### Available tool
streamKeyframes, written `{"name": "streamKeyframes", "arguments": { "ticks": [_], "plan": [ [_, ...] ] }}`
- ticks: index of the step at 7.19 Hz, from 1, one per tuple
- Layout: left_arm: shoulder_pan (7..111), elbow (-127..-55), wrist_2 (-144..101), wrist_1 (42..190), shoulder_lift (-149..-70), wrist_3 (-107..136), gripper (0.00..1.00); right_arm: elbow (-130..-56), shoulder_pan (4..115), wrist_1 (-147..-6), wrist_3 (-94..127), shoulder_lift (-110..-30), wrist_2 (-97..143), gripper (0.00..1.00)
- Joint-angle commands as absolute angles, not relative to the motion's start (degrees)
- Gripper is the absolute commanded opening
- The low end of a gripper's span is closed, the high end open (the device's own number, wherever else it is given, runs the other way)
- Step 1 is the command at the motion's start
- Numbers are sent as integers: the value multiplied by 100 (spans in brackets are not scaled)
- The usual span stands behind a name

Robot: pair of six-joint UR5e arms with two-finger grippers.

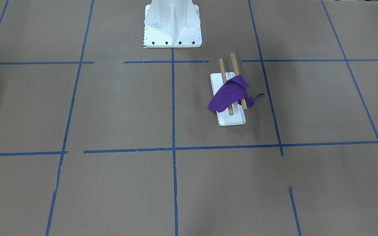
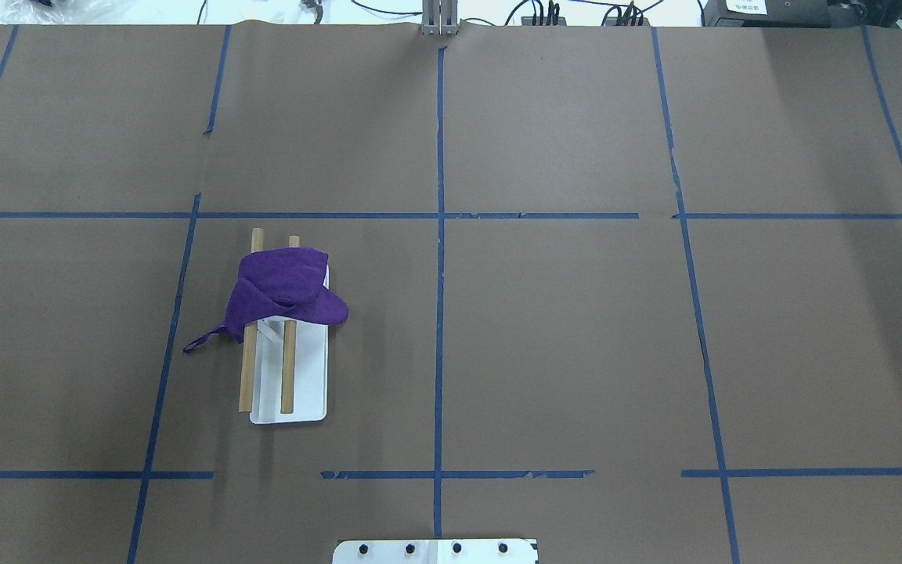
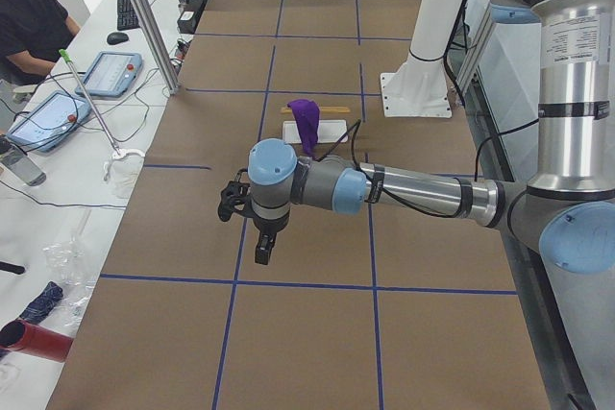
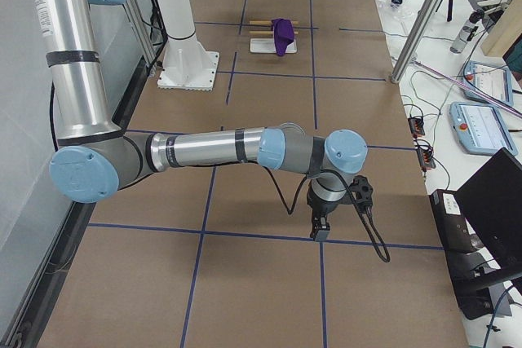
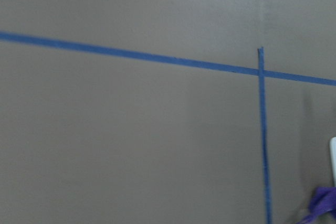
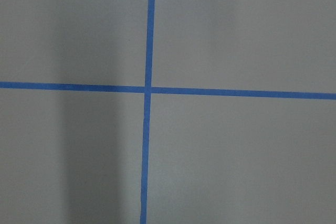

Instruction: Hang towel on rack

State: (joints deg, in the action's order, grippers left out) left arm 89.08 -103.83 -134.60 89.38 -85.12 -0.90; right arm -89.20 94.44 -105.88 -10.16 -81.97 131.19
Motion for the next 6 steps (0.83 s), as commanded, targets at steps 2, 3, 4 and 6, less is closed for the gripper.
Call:
{"name": "streamKeyframes", "arguments": {
  "ticks": [2,3,4,6],
  "plan": [
    [8921,-10451,-13483,8543,-8183,-141,100,-8965,9457,-10407,-897,-8402,13139,100],
    [8930,-10494,-13482,8560,-8174,-141,100,-9061,9361,-10398,-592,-8385,13148,100],
    [8930,-10442,-13491,8578,-8165,-132,100,-9183,9230,-10397,-397,-8402,13148,100],
    [8938,-10476,-13509,8587,-8139,-123,100,-9185,9098,-10397,-387,-8402,13157,100]
  ]
}}
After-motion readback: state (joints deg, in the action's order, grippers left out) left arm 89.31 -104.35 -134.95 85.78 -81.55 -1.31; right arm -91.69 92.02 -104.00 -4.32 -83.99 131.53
